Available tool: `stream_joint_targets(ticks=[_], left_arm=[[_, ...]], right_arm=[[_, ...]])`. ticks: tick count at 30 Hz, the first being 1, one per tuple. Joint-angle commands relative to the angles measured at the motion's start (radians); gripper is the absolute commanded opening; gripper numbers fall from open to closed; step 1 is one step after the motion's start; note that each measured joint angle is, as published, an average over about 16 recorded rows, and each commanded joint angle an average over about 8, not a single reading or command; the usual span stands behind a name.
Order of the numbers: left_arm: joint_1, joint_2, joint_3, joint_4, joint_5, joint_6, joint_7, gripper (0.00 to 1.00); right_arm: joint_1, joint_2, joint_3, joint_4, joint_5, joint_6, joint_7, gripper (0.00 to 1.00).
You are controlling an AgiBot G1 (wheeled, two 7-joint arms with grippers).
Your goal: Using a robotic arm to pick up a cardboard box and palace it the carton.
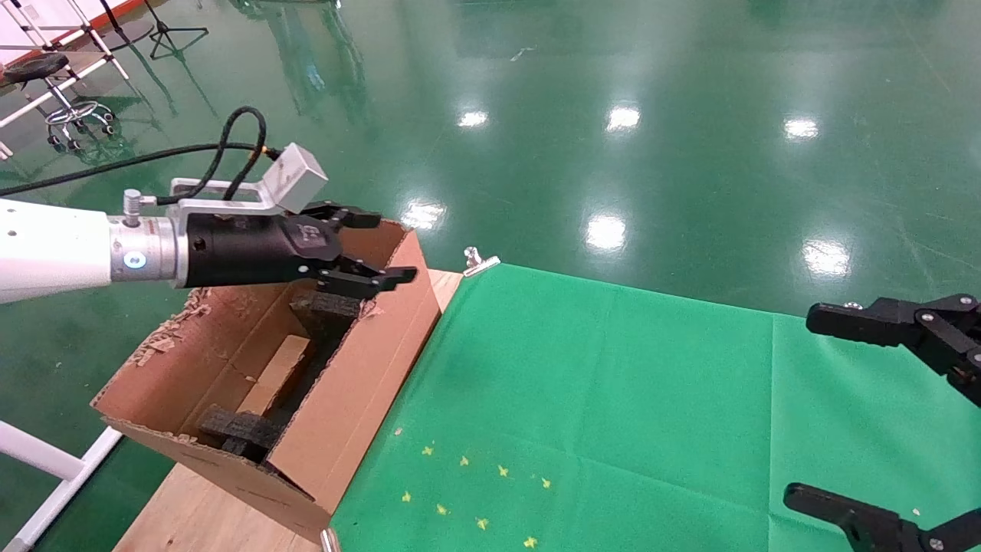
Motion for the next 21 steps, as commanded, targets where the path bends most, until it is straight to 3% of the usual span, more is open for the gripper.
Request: stream_joint_targets(ticks=[1, 21], left_arm=[[0.020, 0.000, -0.009, -0.027, -0.036, 0.011, 0.006, 1.00], [0.220, -0.004, -0.101, -0.291, -0.396, 0.124, 0.065, 1.00]], right_arm=[[0.000, 0.000, 0.000, 0.000, 0.000, 0.000, 0.000, 1.00], [0.000, 0.000, -0.001, 0.000, 0.000, 0.000, 0.000, 1.00]])
